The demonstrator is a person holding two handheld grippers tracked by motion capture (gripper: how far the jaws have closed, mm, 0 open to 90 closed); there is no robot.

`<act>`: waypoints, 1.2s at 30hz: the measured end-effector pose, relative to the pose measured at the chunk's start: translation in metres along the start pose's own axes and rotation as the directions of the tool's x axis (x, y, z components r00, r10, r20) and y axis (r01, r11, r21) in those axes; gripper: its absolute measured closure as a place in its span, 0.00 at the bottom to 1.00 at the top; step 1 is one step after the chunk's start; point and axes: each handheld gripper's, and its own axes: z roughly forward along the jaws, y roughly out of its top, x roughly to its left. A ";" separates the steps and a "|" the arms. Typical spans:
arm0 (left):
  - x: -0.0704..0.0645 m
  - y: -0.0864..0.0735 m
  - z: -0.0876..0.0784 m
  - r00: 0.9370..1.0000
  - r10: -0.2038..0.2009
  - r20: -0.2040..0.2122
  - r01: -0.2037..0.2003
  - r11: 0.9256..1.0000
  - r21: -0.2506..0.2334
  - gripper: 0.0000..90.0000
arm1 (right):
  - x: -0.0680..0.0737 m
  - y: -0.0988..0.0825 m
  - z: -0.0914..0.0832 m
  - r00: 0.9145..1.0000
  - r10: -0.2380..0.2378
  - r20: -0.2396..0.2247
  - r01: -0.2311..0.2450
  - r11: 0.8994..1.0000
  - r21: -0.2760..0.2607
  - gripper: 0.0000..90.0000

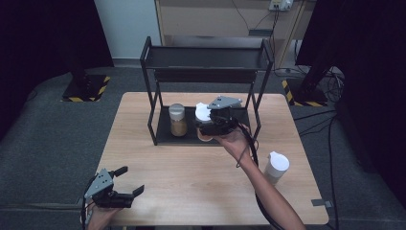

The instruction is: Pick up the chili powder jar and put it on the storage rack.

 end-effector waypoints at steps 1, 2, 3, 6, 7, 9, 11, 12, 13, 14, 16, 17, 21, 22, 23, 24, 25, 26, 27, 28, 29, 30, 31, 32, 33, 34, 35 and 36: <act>0.000 0.000 0.000 1.000 0.000 0.000 0.000 1.000 0.001 0.02 | -0.002 0.000 0.003 1.000 0.007 0.004 -0.007 1.000 -0.001 0.34; 0.000 0.000 0.000 1.000 0.000 0.001 0.000 1.000 0.001 0.02 | -0.003 0.000 0.006 1.000 0.008 0.007 -0.008 1.000 -0.002 0.34; 0.000 0.000 0.000 1.000 0.000 0.001 0.000 1.000 0.001 0.02 | -0.003 0.000 0.006 1.000 0.008 0.007 -0.008 1.000 -0.002 0.34; 0.000 0.000 0.000 1.000 -0.002 0.001 0.002 1.000 0.001 0.02 | -0.008 0.002 0.018 1.000 0.016 0.019 -0.016 1.000 0.004 0.34; 0.001 0.000 0.000 1.000 -0.003 0.003 0.003 1.000 0.002 0.03 | -0.009 0.002 0.021 1.000 0.015 0.025 -0.015 1.000 0.005 0.34; 0.001 0.000 0.001 1.000 -0.003 0.006 0.003 1.000 0.003 0.03 | -0.010 0.001 0.027 0.999 0.015 0.035 -0.016 1.000 0.004 0.34; 0.001 0.000 0.001 1.000 -0.002 0.007 0.002 1.000 0.004 0.03 | -0.013 0.000 0.033 0.999 0.029 0.038 -0.029 1.000 0.005 0.34; 0.001 0.000 0.001 1.000 -0.002 0.007 0.002 1.000 0.005 0.03 | -0.014 -0.001 0.036 0.999 0.032 0.040 -0.032 0.999 0.003 0.34; 0.001 0.000 0.001 1.000 -0.003 0.007 0.003 1.000 0.005 0.03 | -0.015 -0.002 0.039 0.998 0.033 0.045 -0.033 0.999 0.002 0.34; 0.001 0.000 0.001 1.000 -0.005 0.006 0.004 1.000 0.005 0.03 | -0.016 -0.003 0.041 0.998 0.040 0.049 -0.041 0.999 0.002 0.34; 0.001 0.000 0.001 1.000 -0.003 0.006 0.003 1.000 0.005 0.03 | -0.019 -0.006 0.047 0.997 0.054 0.052 -0.054 0.999 -0.001 0.34; 0.001 0.000 0.001 1.000 -0.002 0.006 0.002 1.000 0.005 0.03 | -0.020 -0.008 0.050 0.997 0.056 0.053 -0.056 0.998 -0.002 0.34; 0.001 0.000 0.001 1.000 0.000 0.006 0.000 1.000 0.007 0.03 | -0.024 -0.016 0.061 0.995 0.069 0.068 -0.069 0.998 -0.006 0.34; 0.001 0.000 0.002 1.000 0.000 0.006 0.000 1.000 0.008 0.03 | -0.025 -0.018 0.063 0.994 0.082 0.068 -0.082 0.997 -0.005 0.34; 0.001 0.000 0.002 1.000 0.001 0.006 -0.001 1.000 0.008 0.03 | -0.027 -0.021 0.066 0.993 0.095 0.067 -0.095 0.995 -0.005 0.34; 0.001 0.000 0.002 1.000 0.001 0.006 -0.001 1.000 0.008 0.03 | -0.028 -0.023 0.069 0.993 0.101 0.067 -0.101 0.995 -0.005 0.34; 0.001 0.000 0.002 1.000 0.001 0.006 -0.001 1.000 0.008 0.03 | -0.028 -0.025 0.072 0.992 0.108 0.071 -0.108 0.994 -0.002 0.34; 0.001 0.000 0.001 1.000 0.002 0.006 -0.002 1.000 0.007 0.03 | -0.029 -0.027 0.075 0.992 0.105 0.076 -0.105 0.994 -0.001 0.34; 0.001 0.000 0.002 1.000 0.001 0.007 -0.001 1.000 0.008 0.03 | -0.029 -0.029 0.078 0.991 0.108 0.079 -0.108 0.994 0.002 0.34; 0.001 0.000 0.002 1.000 0.002 0.007 -0.002 1.000 0.008 0.03 | -0.029 -0.032 0.081 0.990 0.112 0.082 -0.112 0.994 -0.001 0.34; 0.001 0.000 0.002 1.000 0.003 0.007 -0.003 1.000 0.008 0.03 | -0.030 -0.034 0.083 0.990 0.117 0.084 -0.118 0.993 0.000 0.34; 0.001 0.000 0.002 1.000 0.003 0.007 -0.003 1.000 0.007 0.03 | -0.031 -0.035 0.086 0.990 0.115 0.082 -0.116 0.993 0.003 0.34; 0.001 0.001 0.002 1.000 0.003 0.008 -0.003 1.000 0.008 0.03 | -0.031 -0.037 0.089 0.990 0.118 0.083 -0.118 0.993 0.005 0.34; 0.001 0.001 0.002 1.000 0.003 0.007 -0.003 1.000 0.009 0.03 | -0.031 -0.040 0.091 0.989 0.117 0.086 -0.118 0.993 0.005 0.34; 0.001 0.001 0.002 1.000 0.003 0.007 -0.003 1.000 0.009 0.03 | -0.031 -0.040 0.091 0.989 0.117 0.086 -0.118 0.993 0.005 0.34; 0.001 0.001 0.002 1.000 0.003 0.007 -0.004 1.000 0.009 0.03 | -0.032 -0.043 0.095 0.989 0.116 0.088 -0.117 0.993 0.011 0.34; 0.001 0.000 0.002 1.000 0.004 0.007 -0.004 1.000 0.008 0.03 | -0.033 -0.044 0.097 0.989 0.121 0.087 -0.123 0.992 0.013 0.34; 0.001 0.000 0.002 1.000 0.004 0.007 -0.004 1.000 0.007 0.03 | -0.035 -0.047 0.099 0.989 0.124 0.086 -0.125 0.992 0.010 0.34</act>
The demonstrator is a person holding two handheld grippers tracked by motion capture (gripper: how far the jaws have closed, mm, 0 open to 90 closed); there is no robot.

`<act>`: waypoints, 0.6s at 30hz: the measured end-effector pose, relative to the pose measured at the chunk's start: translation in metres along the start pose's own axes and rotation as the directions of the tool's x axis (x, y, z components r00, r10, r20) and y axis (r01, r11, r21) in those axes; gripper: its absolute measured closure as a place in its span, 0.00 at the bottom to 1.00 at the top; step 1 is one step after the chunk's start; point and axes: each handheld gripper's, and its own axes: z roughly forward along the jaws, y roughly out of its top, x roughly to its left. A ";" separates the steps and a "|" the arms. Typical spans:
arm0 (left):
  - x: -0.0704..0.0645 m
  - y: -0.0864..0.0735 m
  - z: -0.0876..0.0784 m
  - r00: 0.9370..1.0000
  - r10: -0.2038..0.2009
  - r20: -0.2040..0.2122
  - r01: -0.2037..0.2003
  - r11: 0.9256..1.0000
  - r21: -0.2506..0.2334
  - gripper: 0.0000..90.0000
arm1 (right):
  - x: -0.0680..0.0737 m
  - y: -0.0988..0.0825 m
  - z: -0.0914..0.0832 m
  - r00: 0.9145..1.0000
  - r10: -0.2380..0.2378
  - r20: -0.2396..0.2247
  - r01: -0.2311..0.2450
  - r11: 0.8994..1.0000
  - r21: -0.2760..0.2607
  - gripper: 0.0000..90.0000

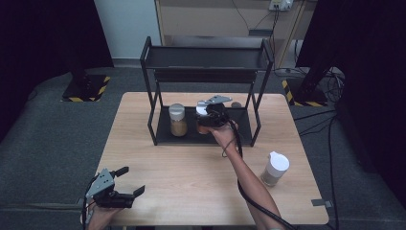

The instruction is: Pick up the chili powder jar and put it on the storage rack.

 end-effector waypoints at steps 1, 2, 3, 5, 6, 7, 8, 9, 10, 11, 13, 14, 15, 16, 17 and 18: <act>0.000 0.000 0.000 1.000 0.000 0.001 0.000 1.000 0.000 0.03 | -0.001 -0.002 0.003 1.000 0.015 0.002 -0.015 1.000 0.010 0.34; 0.000 0.000 0.001 1.000 0.001 0.001 -0.001 1.000 0.002 0.03 | -0.001 -0.004 0.005 1.000 0.021 0.005 -0.021 1.000 0.015 0.34; 0.000 0.000 0.001 1.000 0.001 0.001 -0.001 1.000 0.002 0.03 | -0.001 -0.005 0.006 1.000 0.021 0.007 -0.021 1.000 0.018 0.34; 0.000 0.000 0.001 1.000 0.006 0.002 -0.006 1.000 0.004 0.03 | -0.002 -0.008 0.009 1.000 0.027 0.006 -0.027 0.999 0.023 0.34; 0.000 0.000 0.001 1.000 0.006 0.002 -0.006 1.000 0.004 0.03 | -0.002 -0.008 0.009 1.000 0.027 0.006 -0.027 0.999 0.023 0.34; 0.000 0.000 0.001 1.000 0.005 0.002 -0.005 1.000 0.004 0.03 | -0.002 -0.011 0.011 1.000 0.025 0.006 -0.025 0.999 0.020 0.34; 0.000 0.000 0.001 1.000 0.005 0.002 -0.005 1.000 0.004 0.03 | -0.002 -0.012 0.012 1.000 0.026 0.003 -0.026 0.999 0.021 0.34; 0.000 0.000 0.001 1.000 0.005 0.001 -0.005 1.000 0.004 0.03 | -0.002 -0.013 0.013 1.000 0.023 0.003 -0.023 1.000 0.022 0.34; 0.000 0.000 0.001 1.000 0.005 0.000 -0.005 1.000 0.004 0.03 | -0.002 -0.013 0.014 1.000 0.022 0.000 -0.022 0.999 0.026 0.34; 0.000 0.000 0.001 1.000 0.005 0.000 -0.005 1.000 0.005 0.03 | -0.002 -0.014 0.015 1.000 0.022 -0.002 -0.022 0.999 0.026 0.34; 0.000 0.000 0.000 1.000 0.004 0.000 -0.004 1.000 0.004 0.03 | -0.002 -0.015 0.016 1.000 0.018 -0.003 -0.018 0.999 0.029 0.34; 0.000 0.000 0.000 1.000 0.004 0.000 -0.004 1.000 0.004 0.03 | -0.001 -0.015 0.017 1.000 0.020 -0.003 -0.020 0.999 0.027 0.34; 0.000 0.000 0.000 1.000 0.004 0.000 -0.004 1.000 0.004 0.03 | -0.002 -0.016 0.017 1.000 0.022 -0.005 -0.022 0.999 0.025 0.34; 0.000 0.000 0.000 1.000 0.005 0.000 -0.005 1.000 0.005 0.03 | -0.002 -0.016 0.017 1.000 0.022 -0.005 -0.022 0.999 0.025 0.34; 0.000 0.000 0.000 1.000 0.005 -0.001 -0.005 1.000 0.005 0.03 | -0.001 -0.016 0.017 1.000 0.023 -0.006 -0.023 0.999 0.027 0.34; 0.000 0.000 0.000 1.000 0.005 0.000 -0.005 1.000 0.005 0.03 | -0.001 -0.016 0.018 1.000 0.024 -0.006 -0.024 0.999 0.028 0.34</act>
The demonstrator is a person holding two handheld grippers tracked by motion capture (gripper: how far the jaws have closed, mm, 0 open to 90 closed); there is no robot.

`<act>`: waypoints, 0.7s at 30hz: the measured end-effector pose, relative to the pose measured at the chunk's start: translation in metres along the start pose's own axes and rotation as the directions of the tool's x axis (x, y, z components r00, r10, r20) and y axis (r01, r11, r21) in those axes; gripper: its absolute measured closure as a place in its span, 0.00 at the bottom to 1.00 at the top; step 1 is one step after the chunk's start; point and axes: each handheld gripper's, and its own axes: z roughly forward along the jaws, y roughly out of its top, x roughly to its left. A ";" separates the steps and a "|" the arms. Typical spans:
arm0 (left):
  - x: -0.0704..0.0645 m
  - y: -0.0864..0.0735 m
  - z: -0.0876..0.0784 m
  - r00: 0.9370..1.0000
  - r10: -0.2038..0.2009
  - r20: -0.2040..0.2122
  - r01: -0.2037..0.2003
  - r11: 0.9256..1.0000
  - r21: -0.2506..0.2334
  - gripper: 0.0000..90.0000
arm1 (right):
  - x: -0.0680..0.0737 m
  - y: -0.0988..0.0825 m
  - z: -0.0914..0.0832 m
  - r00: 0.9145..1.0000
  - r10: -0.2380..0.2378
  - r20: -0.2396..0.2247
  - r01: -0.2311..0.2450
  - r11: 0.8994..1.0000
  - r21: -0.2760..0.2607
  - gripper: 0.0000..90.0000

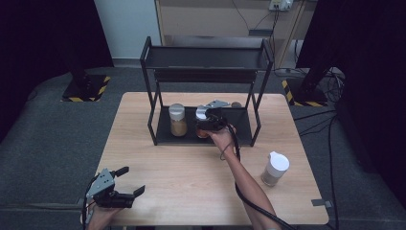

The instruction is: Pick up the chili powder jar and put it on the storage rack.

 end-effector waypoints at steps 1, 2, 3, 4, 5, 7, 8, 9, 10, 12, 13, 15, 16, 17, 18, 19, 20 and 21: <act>0.000 0.000 0.000 1.000 0.000 0.000 0.000 1.000 0.000 0.03 | 0.000 -0.001 0.000 1.000 -0.001 0.000 0.001 1.000 -0.002 0.34; 0.000 0.000 0.000 1.000 0.000 0.000 0.000 1.000 0.000 0.03 | 0.000 -0.001 0.001 1.000 0.000 0.001 0.000 1.000 -0.004 0.34; 0.000 0.000 0.000 1.000 0.000 -0.001 0.000 1.000 0.000 0.03 | 0.000 -0.002 0.001 1.000 0.001 0.000 -0.001 1.000 0.000 0.34; 0.000 0.000 0.000 1.000 0.000 -0.001 0.000 1.000 0.001 0.03 | 0.001 -0.002 0.001 1.000 -0.001 -0.001 0.001 1.000 0.000 0.34; 0.000 0.000 0.000 1.000 0.000 -0.001 0.000 1.000 0.001 0.03 | 0.001 -0.002 0.001 1.000 -0.001 -0.001 0.001 1.000 0.000 0.34; 0.000 0.000 0.000 1.000 -0.001 0.000 0.001 1.000 0.001 0.03 | 0.000 -0.004 0.001 1.000 -0.005 -0.001 0.005 1.000 -0.007 0.34; 0.000 0.000 0.000 1.000 0.000 0.000 0.000 1.000 0.002 0.03 | 0.000 -0.005 0.001 1.000 -0.005 -0.002 0.005 1.000 -0.008 0.34; 0.000 0.000 0.000 1.000 0.001 0.000 -0.001 1.000 0.003 0.03 | -0.001 -0.005 0.001 1.000 -0.002 -0.003 0.002 1.000 -0.010 0.34; 0.000 0.000 0.000 1.000 0.001 0.000 -0.001 1.000 0.002 0.03 | -0.001 -0.006 0.001 1.000 -0.001 -0.004 0.001 1.000 -0.013 0.34; 0.000 0.000 0.000 1.000 0.001 0.000 -0.001 1.000 0.003 0.03 | -0.001 -0.006 0.001 1.000 -0.002 -0.004 0.002 1.000 -0.012 0.34; 0.000 0.000 0.000 1.000 0.001 0.000 -0.001 1.000 0.004 0.03 | -0.001 -0.006 0.001 1.000 -0.001 -0.004 0.001 1.000 -0.011 0.34; 0.000 0.000 0.000 1.000 0.002 0.000 -0.002 1.000 0.004 0.03 | -0.001 -0.006 0.001 1.000 0.000 -0.004 0.000 1.000 -0.013 0.34; 0.000 0.000 0.000 1.000 0.002 0.001 -0.002 1.000 0.003 0.03 | -0.001 -0.007 0.001 1.000 0.003 -0.005 -0.003 1.000 -0.015 0.34; 0.000 0.000 0.000 1.000 0.002 0.000 -0.002 1.000 0.002 0.03 | -0.001 -0.008 0.001 1.000 0.006 -0.006 -0.006 1.000 -0.016 0.32; 0.000 0.000 0.000 1.000 0.001 0.000 -0.001 1.000 0.002 0.03 | -0.003 -0.007 0.001 1.000 0.015 -0.013 -0.015 1.000 -0.013 0.28; 0.000 0.000 0.000 1.000 0.001 0.001 -0.001 1.000 0.002 0.03 | -0.005 -0.006 0.001 0.999 0.034 -0.018 -0.034 0.999 -0.009 0.24; 0.000 0.000 0.000 1.000 0.001 0.001 -0.001 1.000 0.003 0.03 | -0.006 -0.007 0.000 0.999 0.043 -0.025 -0.044 0.999 -0.014 0.21; 0.000 0.000 0.000 1.000 0.002 0.001 -0.002 1.000 0.003 0.03 | -0.008 -0.007 -0.002 0.998 0.051 -0.032 -0.052 0.998 -0.020 0.18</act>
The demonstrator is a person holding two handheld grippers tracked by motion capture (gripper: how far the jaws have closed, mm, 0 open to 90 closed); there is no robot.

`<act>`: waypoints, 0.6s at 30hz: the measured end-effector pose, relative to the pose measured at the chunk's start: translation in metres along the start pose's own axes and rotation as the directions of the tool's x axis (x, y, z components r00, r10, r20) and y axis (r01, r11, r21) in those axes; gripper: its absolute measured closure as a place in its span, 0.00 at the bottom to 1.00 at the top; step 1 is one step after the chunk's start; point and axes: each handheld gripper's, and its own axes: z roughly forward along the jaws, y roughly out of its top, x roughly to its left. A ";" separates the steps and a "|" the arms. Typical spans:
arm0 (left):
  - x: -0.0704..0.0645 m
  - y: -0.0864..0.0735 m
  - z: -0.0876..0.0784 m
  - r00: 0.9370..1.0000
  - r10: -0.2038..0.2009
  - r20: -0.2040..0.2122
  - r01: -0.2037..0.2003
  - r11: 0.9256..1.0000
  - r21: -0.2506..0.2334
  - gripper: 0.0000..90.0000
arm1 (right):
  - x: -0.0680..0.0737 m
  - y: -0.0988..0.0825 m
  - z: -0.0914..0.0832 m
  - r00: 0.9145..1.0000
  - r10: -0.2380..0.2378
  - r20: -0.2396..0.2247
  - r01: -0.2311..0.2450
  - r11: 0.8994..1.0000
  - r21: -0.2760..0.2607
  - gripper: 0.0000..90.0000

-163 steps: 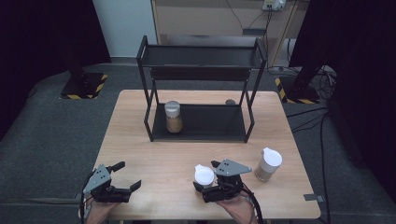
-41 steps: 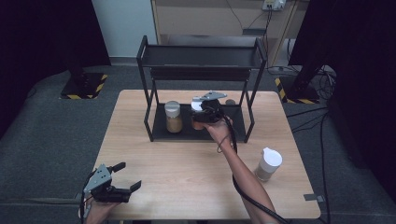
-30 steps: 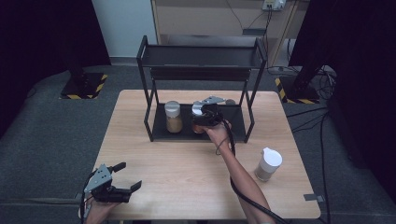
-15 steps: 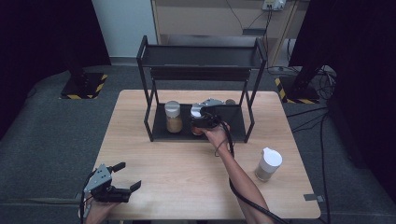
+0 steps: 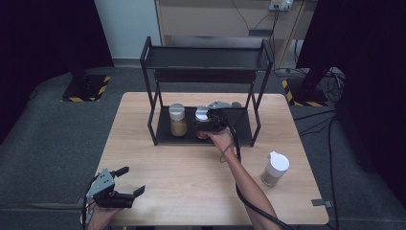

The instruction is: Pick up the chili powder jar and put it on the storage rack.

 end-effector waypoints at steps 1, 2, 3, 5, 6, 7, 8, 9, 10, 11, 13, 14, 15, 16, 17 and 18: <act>0.000 0.000 0.000 1.000 0.001 0.000 -0.001 1.000 0.000 0.03 | 0.000 0.002 -0.003 1.000 -0.004 0.002 0.004 1.000 0.000 0.16; 0.000 0.000 0.000 1.000 0.002 0.001 -0.002 1.000 0.001 0.03 | 0.001 0.003 -0.005 1.000 -0.011 0.008 0.011 1.000 0.000 0.15; 0.000 0.000 0.000 1.000 0.001 0.001 -0.001 1.000 0.002 0.03 | 0.001 0.005 -0.007 1.000 -0.021 0.017 0.021 1.000 -0.001 0.13; 0.000 0.000 0.000 1.000 0.001 0.001 -0.001 1.000 0.002 0.03 | 0.001 0.008 -0.014 1.000 -0.013 0.026 0.014 1.000 -0.014 0.13; 0.000 0.000 0.000 1.000 0.001 0.000 -0.001 1.000 0.002 0.03 | 0.000 0.009 -0.018 1.000 -0.011 0.021 0.011 1.000 -0.025 0.12; 0.000 0.000 0.000 1.000 0.000 0.000 0.000 1.000 0.002 0.03 | 0.000 0.012 -0.021 1.000 -0.012 0.025 0.013 0.999 -0.029 0.12; 0.000 0.000 0.000 1.000 0.000 0.000 0.000 1.000 0.001 0.03 | 0.000 0.014 -0.025 0.999 -0.020 0.030 0.021 0.999 -0.036 0.12; 0.000 0.000 0.000 1.000 -0.001 0.000 0.001 1.000 0.001 0.03 | -0.001 0.016 -0.029 0.999 -0.021 0.027 0.023 0.999 -0.042 0.12; 0.000 0.000 0.000 1.000 -0.001 0.000 0.001 1.000 0.001 0.03 | -0.001 0.020 -0.034 0.999 -0.026 0.028 0.028 0.999 -0.044 0.12; 0.000 0.000 0.000 1.000 -0.001 0.000 0.001 1.000 0.002 0.03 | -0.001 0.023 -0.038 0.999 -0.030 0.031 0.031 0.998 -0.047 0.12; 0.000 0.000 0.000 1.000 -0.001 0.000 0.001 1.000 0.002 0.03 | 0.000 0.027 -0.046 0.999 -0.038 0.036 0.040 0.997 -0.059 0.12; 0.000 0.000 0.000 1.000 0.000 0.000 0.000 1.000 0.002 0.03 | 0.000 0.030 -0.052 0.999 -0.040 0.035 0.042 0.997 -0.066 0.12; 0.000 0.000 0.000 1.000 0.000 0.000 0.000 1.000 0.002 0.03 | 0.000 0.032 -0.057 0.999 -0.041 0.033 0.044 0.997 -0.070 0.12; 0.000 0.000 0.000 1.000 0.000 0.000 0.000 1.000 0.002 0.03 | 0.000 0.035 -0.061 0.999 -0.040 0.031 0.042 0.997 -0.070 0.12; 0.000 0.000 0.000 1.000 -0.001 0.000 0.001 1.000 0.002 0.03 | 0.000 0.037 -0.064 0.998 -0.046 0.030 0.048 0.996 -0.072 0.12; 0.000 0.000 0.000 1.000 -0.001 0.000 0.001 1.000 0.002 0.03 | 0.001 0.040 -0.070 0.998 -0.052 0.033 0.054 0.996 -0.075 0.12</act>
